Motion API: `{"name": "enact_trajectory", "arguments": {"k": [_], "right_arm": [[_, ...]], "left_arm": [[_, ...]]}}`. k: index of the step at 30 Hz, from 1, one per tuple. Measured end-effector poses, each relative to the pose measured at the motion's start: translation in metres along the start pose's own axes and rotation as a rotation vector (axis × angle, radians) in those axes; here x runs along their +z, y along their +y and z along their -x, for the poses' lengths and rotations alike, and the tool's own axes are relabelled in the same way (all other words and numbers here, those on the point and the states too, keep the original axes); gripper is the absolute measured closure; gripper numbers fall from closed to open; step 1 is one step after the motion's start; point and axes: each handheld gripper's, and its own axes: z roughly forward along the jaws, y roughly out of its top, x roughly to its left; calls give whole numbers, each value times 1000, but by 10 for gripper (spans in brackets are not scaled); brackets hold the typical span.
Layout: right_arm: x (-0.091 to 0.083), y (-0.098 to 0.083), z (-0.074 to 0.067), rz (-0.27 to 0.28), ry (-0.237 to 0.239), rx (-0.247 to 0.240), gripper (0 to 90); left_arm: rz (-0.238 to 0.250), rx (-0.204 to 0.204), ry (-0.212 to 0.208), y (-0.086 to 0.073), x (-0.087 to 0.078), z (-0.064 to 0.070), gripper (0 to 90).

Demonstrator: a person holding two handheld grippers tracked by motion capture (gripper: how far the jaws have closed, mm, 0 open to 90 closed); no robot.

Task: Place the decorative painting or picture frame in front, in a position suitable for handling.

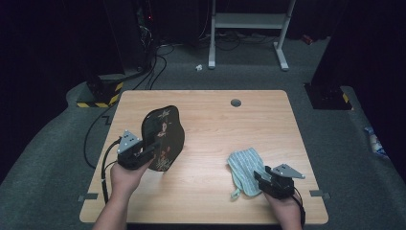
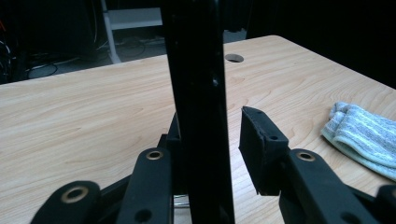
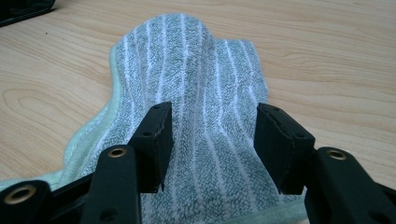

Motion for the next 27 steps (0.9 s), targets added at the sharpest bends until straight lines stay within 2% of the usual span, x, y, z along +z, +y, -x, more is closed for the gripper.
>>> {"name": "enact_trajectory", "arguments": {"k": [3, 6, 8, 11, 16, 20, 27], "right_arm": [[0, 1, -1, 2, 0, -4, 468], [1, 0, -1, -1, 0, -6, 468], [2, 0, -1, -5, 2, 0, 468], [2, 0, -2, -3, 5, -5, 468], [2, 0, -1, -2, 6, -4, 468], [1, 1, 0, 5, 5, 5, 468], [0, 0, 1, 8, 1, 9, 468]], "left_arm": [[0, 5, 7, 0, 1, 0, 683], [4, -18, -6, 0, 0, -2, 759], [1, -14, 10, -1, -1, -1, 768], [16, -60, -41, -2, -1, -4, 800], [24, -18, -39, -2, -1, 4, 806], [23, -36, -53, 2, -1, 10, 809], [55, -30, -96, 5, -3, 29, 809]]}}
